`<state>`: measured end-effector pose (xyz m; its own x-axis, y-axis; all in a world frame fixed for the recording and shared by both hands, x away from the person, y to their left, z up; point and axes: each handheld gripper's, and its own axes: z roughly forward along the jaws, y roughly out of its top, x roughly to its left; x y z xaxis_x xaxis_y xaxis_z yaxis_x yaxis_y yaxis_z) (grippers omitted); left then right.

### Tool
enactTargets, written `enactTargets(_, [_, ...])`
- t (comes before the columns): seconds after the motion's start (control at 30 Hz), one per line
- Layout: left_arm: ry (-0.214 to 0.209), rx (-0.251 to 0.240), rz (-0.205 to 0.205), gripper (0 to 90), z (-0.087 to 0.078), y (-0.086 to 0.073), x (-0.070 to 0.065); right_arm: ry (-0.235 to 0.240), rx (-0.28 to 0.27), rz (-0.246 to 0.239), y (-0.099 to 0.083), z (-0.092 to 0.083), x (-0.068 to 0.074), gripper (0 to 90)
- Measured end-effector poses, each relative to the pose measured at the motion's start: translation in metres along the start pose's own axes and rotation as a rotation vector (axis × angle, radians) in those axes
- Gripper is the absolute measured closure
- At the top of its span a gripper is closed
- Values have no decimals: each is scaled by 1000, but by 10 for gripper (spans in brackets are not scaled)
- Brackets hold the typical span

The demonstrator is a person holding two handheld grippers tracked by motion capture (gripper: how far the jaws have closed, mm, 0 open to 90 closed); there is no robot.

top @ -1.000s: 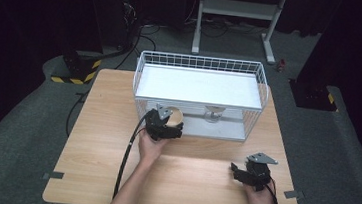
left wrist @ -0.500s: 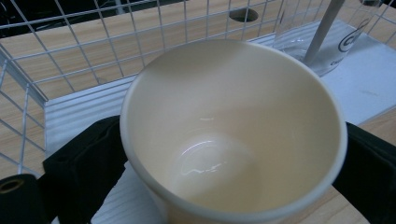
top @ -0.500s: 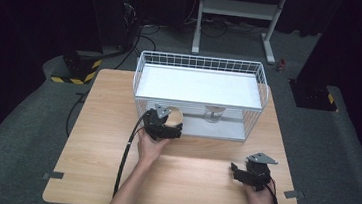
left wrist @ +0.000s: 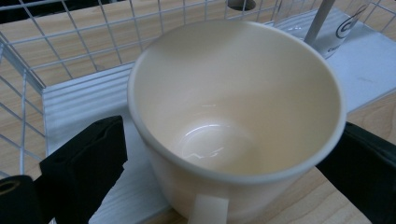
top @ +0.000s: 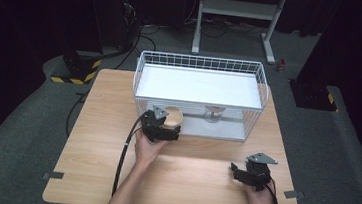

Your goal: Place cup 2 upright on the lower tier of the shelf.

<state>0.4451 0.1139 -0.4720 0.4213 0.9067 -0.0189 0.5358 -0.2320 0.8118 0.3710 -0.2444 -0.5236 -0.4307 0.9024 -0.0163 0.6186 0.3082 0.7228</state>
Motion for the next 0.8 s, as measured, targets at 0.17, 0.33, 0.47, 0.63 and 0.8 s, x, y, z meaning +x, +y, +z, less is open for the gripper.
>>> enactTargets(0.17, [-3,5,3,49,-1,-4,1,0,0,0,0,0,0,272])
enactTargets(0.33, [-2,20,6,64,-2,-9,1,0,0,0,0,0,0,272])
enactTargets(0.47, [-12,11,0,106,-4,-12,0,0,0,0,0,0,0,272])
enactTargets(0.63, [-10,14,2,150,-4,-17,-1,0,-1,0,0,0,0,272])
enactTargets(0.8, [-13,22,-6,172,-3,-20,-1,0,0,0,0,0,0,272])
